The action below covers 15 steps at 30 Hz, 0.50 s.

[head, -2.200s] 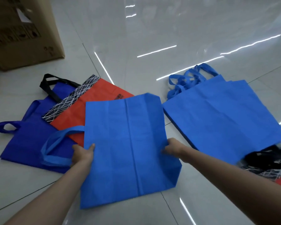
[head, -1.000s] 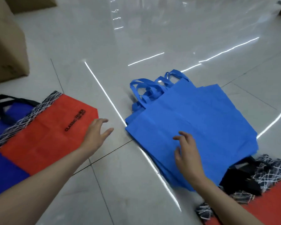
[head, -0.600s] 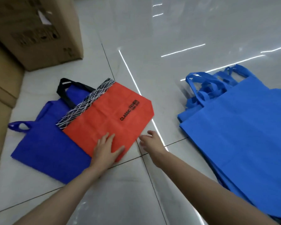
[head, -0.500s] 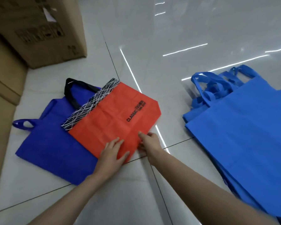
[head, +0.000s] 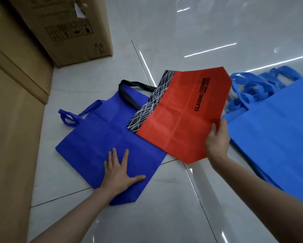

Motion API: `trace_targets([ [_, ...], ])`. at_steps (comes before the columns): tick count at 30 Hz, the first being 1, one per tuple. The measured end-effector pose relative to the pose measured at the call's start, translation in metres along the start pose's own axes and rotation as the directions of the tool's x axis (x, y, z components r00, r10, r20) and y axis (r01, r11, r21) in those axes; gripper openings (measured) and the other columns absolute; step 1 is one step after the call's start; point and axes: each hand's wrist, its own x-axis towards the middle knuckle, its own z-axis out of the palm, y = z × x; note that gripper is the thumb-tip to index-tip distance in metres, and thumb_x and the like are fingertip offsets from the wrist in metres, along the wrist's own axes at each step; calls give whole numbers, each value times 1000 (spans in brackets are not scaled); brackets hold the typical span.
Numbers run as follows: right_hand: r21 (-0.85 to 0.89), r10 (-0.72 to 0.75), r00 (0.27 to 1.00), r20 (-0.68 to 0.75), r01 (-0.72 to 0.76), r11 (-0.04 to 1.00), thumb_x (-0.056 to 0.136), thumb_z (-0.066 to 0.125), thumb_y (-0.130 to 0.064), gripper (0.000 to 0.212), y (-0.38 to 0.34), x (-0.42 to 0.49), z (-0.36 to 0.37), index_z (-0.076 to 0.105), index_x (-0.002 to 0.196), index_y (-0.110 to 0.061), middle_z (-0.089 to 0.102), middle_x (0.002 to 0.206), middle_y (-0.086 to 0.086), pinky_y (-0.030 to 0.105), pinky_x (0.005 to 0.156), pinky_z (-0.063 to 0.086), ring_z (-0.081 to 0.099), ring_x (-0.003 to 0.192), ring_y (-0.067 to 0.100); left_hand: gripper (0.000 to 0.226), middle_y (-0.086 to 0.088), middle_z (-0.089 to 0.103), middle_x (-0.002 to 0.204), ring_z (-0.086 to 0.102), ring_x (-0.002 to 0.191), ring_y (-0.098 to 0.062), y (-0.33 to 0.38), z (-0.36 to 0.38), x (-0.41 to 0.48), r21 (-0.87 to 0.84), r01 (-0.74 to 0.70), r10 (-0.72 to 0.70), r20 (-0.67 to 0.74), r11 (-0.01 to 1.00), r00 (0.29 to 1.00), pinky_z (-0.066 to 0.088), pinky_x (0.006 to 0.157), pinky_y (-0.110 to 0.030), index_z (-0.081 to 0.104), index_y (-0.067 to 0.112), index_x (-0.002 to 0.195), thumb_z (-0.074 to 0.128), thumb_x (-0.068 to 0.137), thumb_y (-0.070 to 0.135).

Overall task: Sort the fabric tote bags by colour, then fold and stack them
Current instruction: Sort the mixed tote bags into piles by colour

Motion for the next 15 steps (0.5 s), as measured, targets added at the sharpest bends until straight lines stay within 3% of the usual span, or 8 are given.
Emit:
trace_targets([
  [3,33,-9,1000,10,8,999,100,35,-11,14,2,1,-29,49,102,-13,50,81,-5,17,55,33,45,70,7,146,-21,-22,152,-18,141,-34,8,5,-14,42,-7,8,-10,999,1000,2,115,-47,-15,27,147,-10,21,100],
  [7,59,2,1000,-28,0,998,99,40,-8,10,7,-13,-77,49,97,-12,47,77,-10,11,56,34,44,68,1,142,-23,-13,153,-8,142,-37,35,20,-40,34,25,-24,-37,999,999,11,114,-48,-9,25,149,-17,28,97],
  [9,72,23,998,-60,-18,997,98,41,-9,11,16,-29,-103,52,97,-9,49,78,-8,14,60,36,45,68,3,117,-23,-4,154,-1,142,-37,52,28,-56,10,8,-8,-55,1000,998,17,112,-48,2,24,150,6,57,94],
  [11,77,36,992,-122,-26,997,98,42,-8,14,30,-44,-129,55,101,-5,54,86,-1,22,70,37,48,75,10,79,-20,12,154,13,141,-34,67,34,-69,-44,-32,26,-125,999,992,24,109,-45,25,22,147,39,84,68],
  [13,64,53,977,-207,-40,997,97,43,-6,16,39,-57,-152,56,104,-1,55,93,5,23,75,35,49,85,15,52,-10,33,148,32,133,-28,78,35,-78,-90,-116,97,-199,989,975,33,103,-40,46,19,137,53,91,42],
  [15,58,82,960,-266,-69,996,97,43,-6,15,48,-63,-172,56,104,-1,55,94,7,27,79,36,49,88,17,39,-2,48,138,47,121,-22,86,32,-86,-126,-208,174,-239,970,955,41,95,-36,56,16,128,58,91,30],
])
